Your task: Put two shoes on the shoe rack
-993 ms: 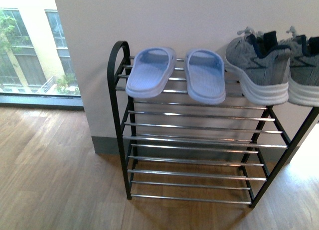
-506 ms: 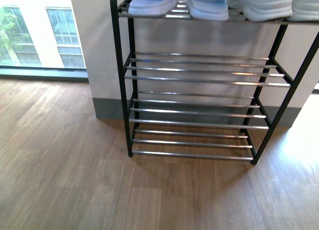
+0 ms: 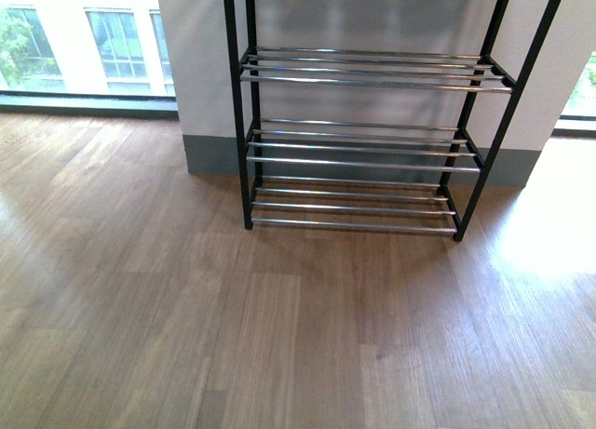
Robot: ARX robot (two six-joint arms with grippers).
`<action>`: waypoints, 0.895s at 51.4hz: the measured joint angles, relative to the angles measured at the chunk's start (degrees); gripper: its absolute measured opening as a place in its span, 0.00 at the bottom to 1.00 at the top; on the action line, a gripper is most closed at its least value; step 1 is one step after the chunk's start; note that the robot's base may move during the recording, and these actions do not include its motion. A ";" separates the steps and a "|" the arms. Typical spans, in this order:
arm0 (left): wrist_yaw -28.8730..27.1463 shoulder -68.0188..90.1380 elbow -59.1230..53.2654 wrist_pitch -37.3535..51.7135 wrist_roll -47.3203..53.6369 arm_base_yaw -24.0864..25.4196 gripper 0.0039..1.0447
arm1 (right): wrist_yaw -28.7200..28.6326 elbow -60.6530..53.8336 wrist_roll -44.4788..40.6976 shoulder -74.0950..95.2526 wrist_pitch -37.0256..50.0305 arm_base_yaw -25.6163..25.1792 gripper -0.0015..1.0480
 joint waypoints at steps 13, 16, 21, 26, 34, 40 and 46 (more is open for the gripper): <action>0.00 0.00 0.00 0.00 0.00 0.00 0.91 | -0.02 0.00 -0.02 0.00 0.00 0.00 0.91; 0.00 0.00 0.00 -0.02 0.00 0.00 0.91 | -0.02 0.00 0.00 -0.02 0.00 0.00 0.91; 0.00 0.00 0.00 0.00 0.00 0.00 0.91 | -0.02 0.00 0.00 -0.02 0.00 0.00 0.91; 0.00 0.00 0.00 0.00 0.00 0.00 0.91 | -0.02 0.00 -0.02 0.00 0.02 0.00 0.91; 0.00 0.00 0.00 0.00 0.00 0.00 0.91 | -0.02 0.00 -0.02 0.00 0.00 0.00 0.91; 0.00 0.00 0.00 -0.02 0.00 0.00 0.91 | -0.04 0.00 -0.02 -0.02 0.02 0.00 0.91; 0.00 0.00 0.00 -0.02 0.00 0.00 0.91 | -0.02 0.00 -0.02 -0.02 0.02 0.00 0.91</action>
